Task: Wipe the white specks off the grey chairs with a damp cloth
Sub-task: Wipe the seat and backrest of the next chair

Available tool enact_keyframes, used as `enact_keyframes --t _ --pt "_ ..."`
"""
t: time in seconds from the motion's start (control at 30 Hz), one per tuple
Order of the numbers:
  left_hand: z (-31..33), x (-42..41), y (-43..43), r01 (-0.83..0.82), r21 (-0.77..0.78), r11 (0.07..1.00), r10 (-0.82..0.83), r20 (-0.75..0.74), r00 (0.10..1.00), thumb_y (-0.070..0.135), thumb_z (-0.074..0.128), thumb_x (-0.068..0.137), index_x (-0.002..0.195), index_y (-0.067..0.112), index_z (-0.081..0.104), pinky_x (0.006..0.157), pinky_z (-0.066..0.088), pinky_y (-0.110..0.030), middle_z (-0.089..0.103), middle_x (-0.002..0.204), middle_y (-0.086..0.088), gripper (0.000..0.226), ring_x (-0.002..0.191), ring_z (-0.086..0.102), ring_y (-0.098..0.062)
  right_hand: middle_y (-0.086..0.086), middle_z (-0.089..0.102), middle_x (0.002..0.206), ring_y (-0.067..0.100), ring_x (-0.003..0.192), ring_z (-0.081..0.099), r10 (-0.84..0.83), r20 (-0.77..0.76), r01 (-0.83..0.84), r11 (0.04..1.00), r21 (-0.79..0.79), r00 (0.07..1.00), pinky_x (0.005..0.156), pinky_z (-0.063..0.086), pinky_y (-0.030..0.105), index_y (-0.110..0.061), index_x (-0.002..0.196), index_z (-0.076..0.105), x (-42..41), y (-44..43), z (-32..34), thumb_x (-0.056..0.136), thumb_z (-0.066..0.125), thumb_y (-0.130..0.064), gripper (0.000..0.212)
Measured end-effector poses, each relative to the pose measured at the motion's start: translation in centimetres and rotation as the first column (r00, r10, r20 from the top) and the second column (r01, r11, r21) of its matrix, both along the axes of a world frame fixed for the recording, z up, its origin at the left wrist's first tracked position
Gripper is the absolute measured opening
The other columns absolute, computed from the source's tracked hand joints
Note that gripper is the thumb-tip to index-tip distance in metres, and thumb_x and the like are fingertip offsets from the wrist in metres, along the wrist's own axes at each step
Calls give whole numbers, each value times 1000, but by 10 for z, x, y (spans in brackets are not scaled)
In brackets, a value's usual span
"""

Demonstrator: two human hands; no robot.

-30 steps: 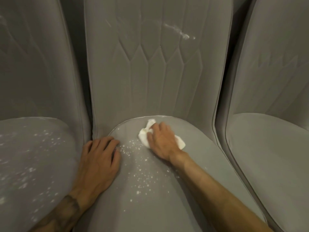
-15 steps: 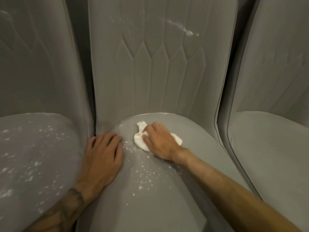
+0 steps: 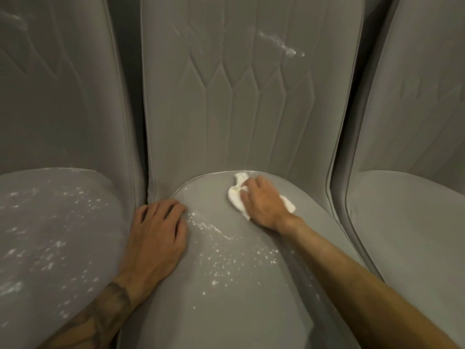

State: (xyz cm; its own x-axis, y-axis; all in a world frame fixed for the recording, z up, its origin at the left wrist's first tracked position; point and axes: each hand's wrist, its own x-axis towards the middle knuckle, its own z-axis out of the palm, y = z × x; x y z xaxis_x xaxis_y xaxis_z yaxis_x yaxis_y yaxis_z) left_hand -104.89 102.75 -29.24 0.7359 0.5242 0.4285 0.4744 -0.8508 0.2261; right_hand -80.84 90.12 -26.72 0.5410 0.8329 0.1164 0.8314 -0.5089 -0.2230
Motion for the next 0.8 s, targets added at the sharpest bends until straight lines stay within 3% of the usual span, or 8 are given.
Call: enact_keyframes --t 0.1,0.27,0.33,0.47,0.53,0.67,0.73,0.8 --pt "0 -1 2 -4 3 1000 4 -4 1000 27 42 97 117 22 66 102 34 -40 63 122 5 31 113 58 -20 16 50 116 35 105 47 -111 44 110 994 23 993 96 36 45 -6 117 50 -8 8 -4 105 34 -33 33" --pt "-4 -2 6 0 7 1000 0 -11 1000 27 42 98 119 22 66 102 34 -41 62 123 4 32 115 58 -20 8 49 106 27 93 45 247 -30 -245 968 59 969 89 37 40 -13 110 51 -17 -22 -9 104 39 -36 27" --pt "-5 -2 5 10 18 1000 -10 -10 1000 27 41 98 119 22 65 102 34 -41 63 123 4 32 113 58 -20 12 51 107 31 96 49 156 -17 -155 987 40 988 91 37 41 -9 111 54 11 -37 -4 105 41 -33 28" --pt "-3 0 5 -2 20 1000 2 -6 1000 28 40 98 118 22 66 101 35 -43 63 122 3 33 112 59 -22 17 52 116 35 104 48 -214 50 215 977 1 975 94 36 42 -5 118 52 34 -44 -2 105 37 -30 32" --pt "-4 0 5 -1 17 1000 1 -3 1000 27 41 97 117 21 66 102 36 -44 63 122 3 33 112 59 -22 16 51 114 34 103 47 -172 64 171 985 17 983 93 35 42 -5 116 51 15 -39 -6 105 34 -30 32" --pt "-6 -1 7 9 18 1000 -9 -3 1000 28 39 97 118 21 66 102 36 -46 64 123 1 35 114 60 -24 0 47 105 19 90 42 150 -50 -146 986 84 987 86 34 34 -19 112 51 -17 -72 -10 103 30 -44 33" --pt "-7 -1 7 13 11 1000 -13 -2 1000 29 39 97 120 20 66 102 35 -47 65 124 0 37 115 60 -25 1 48 107 20 93 45 106 -55 -103 993 60 993 89 35 35 -19 113 52 3 -92 -4 104 33 -42 32" --pt "-6 -1 7 22 -11 1000 -22 8 1000 29 37 98 119 19 66 103 34 -46 65 124 -1 38 116 60 -25 9 52 118 27 102 47 -131 -107 134 991 17 986 95 36 41 -11 117 54 25 -106 3 106 31 -35 34"
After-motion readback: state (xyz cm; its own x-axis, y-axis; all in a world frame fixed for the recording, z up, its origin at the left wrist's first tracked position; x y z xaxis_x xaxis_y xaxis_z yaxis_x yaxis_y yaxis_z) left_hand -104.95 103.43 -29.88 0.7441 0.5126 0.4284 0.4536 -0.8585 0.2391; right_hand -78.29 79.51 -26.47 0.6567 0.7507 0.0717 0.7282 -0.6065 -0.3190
